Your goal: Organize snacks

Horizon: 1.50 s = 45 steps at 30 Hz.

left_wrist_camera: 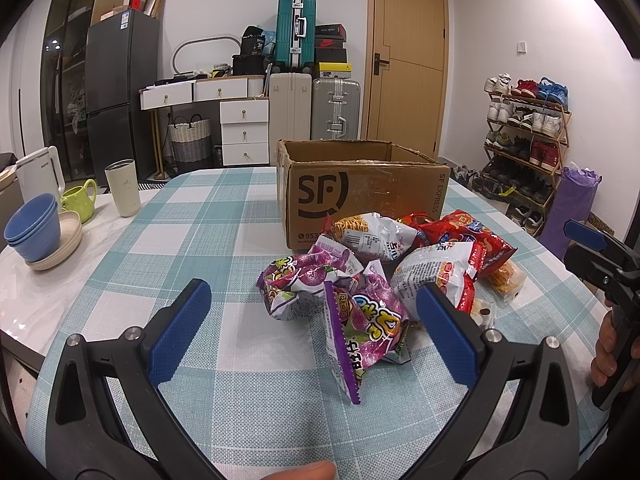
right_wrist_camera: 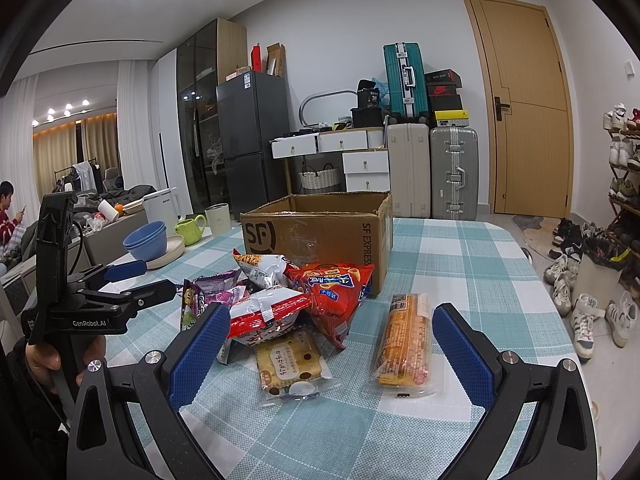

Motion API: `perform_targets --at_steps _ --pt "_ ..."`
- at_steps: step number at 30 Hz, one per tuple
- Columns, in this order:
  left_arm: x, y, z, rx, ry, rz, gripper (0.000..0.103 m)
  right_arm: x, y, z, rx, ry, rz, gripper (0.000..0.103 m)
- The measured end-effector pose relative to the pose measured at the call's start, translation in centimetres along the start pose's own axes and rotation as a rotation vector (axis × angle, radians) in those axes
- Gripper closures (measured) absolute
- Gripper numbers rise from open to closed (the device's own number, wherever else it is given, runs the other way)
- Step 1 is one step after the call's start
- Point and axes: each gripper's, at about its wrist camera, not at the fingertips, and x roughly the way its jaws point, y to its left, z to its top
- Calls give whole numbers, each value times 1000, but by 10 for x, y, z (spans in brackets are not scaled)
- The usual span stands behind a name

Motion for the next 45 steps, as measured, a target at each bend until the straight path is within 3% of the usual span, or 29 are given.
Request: perform_targets --at_steps 23,28,32,36,45 --pt "0 0 0 1 1 -2 1 1 0 0 7 9 -5 0" --pt "0 0 0 6 5 -3 1 5 -5 1 39 37 -28 0" --pt "2 0 0 -1 18 38 1 11 -14 0 72 60 -33 0" --pt "3 3 -1 -15 17 18 1 19 -21 1 125 114 -35 0" --pt "26 1 -6 -21 163 26 1 36 -31 12 130 215 -83 0"
